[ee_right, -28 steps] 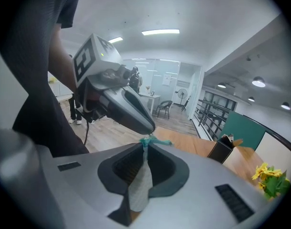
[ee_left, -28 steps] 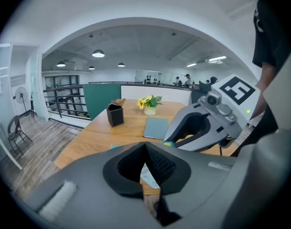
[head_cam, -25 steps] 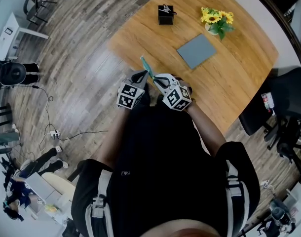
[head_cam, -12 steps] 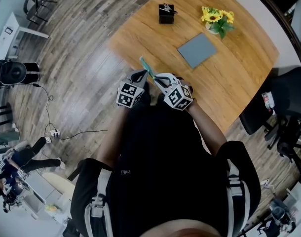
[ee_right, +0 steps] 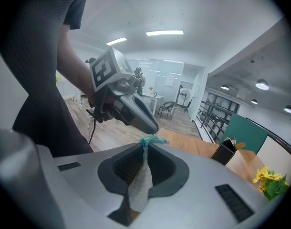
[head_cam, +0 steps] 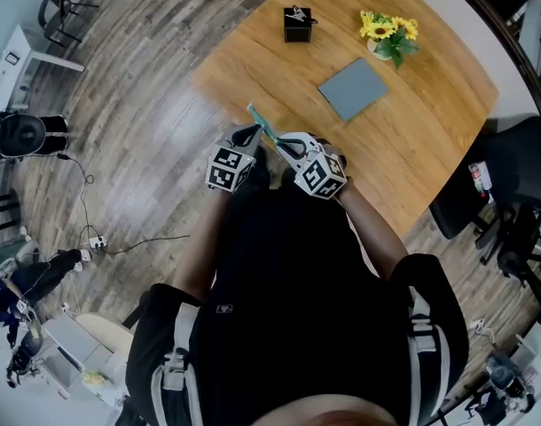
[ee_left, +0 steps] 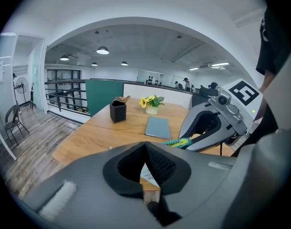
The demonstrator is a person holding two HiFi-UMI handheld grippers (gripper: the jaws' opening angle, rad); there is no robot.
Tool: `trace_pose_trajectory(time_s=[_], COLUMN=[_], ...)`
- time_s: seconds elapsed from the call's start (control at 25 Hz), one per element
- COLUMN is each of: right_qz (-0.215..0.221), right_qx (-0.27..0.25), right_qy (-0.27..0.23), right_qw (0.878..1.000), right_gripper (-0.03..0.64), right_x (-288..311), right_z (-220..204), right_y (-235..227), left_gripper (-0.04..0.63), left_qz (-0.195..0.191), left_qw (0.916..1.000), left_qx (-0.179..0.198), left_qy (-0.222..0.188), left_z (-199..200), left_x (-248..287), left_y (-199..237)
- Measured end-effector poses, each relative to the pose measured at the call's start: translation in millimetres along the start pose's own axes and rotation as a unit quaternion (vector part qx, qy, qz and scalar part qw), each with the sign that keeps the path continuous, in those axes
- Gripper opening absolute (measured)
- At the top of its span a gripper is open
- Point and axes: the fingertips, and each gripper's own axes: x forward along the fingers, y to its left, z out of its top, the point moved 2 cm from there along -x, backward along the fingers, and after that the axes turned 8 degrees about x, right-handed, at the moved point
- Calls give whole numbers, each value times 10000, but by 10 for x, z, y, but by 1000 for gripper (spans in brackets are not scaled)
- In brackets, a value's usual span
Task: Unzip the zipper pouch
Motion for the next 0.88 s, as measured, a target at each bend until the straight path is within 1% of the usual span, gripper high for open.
trace_pose_trajectory(time_s=[0.24,0.72,0.88], right_qz=[-31,-72,-61], right_qx=[27,163,153], right_qy=[-11,-27,-33], right_qw=[10000,9998,9999], right_gripper=[34,34,34], right_x=[15,13,7], right_z=[-4,-22,-23], right_y=[39,86,88], left_gripper=[2,5,5], left_qz=[-10,-45,28], left_qw=[10000,9999,9999], left_qx=[-86,-96,-75], left_qy=[-5,-8,86], left_z=[-55,-110,-135], left_x=[1,15,32], left_y=[39,68,98])
